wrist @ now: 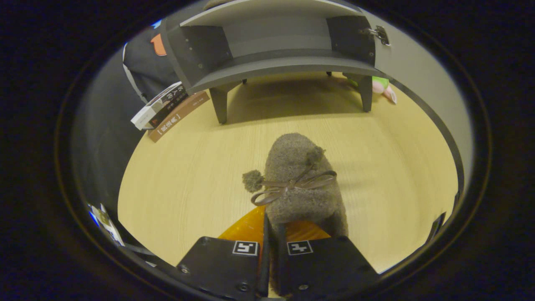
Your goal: Open the shoe cabinet door, grab the shoes and put them into the shoe cabinet, then close the shoe cabinet door.
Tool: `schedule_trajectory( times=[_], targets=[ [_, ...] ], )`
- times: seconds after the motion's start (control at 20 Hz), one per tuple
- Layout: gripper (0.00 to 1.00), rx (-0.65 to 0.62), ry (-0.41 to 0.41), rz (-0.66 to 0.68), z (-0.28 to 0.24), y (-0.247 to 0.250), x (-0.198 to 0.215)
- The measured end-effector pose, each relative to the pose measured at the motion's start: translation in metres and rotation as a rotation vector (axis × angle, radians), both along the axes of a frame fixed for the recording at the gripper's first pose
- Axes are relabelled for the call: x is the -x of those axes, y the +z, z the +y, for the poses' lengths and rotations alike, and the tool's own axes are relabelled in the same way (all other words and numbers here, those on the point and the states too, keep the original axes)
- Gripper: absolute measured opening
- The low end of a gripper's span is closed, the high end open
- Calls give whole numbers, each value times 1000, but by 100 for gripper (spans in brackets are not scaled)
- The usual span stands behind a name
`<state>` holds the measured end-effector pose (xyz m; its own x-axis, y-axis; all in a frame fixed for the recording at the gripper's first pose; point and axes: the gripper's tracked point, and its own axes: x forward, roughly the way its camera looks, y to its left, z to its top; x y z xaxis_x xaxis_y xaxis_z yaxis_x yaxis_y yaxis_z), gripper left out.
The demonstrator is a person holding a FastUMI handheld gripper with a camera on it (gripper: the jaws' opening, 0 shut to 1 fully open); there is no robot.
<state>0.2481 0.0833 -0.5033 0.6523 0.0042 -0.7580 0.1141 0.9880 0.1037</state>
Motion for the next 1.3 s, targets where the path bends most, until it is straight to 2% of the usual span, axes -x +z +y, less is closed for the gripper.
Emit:
schedule_trajectory(
  times=[0.05, 0.15, 0.45, 0.65, 0.9, 1.1, 1.3],
  targets=[
    [8, 21, 3, 1, 2, 1, 0],
    [7, 57, 2, 1, 0, 8, 1],
    [7, 50, -13, -15, -6, 39, 11],
    [7, 69, -25, -69, -12, 80, 19],
    [7, 128, -31, -160, -18, 153, 31],
    [7, 130, -15, -278, -11, 234, 39],
    [7, 146, -56, -407, -17, 317, 37]
  ],
)
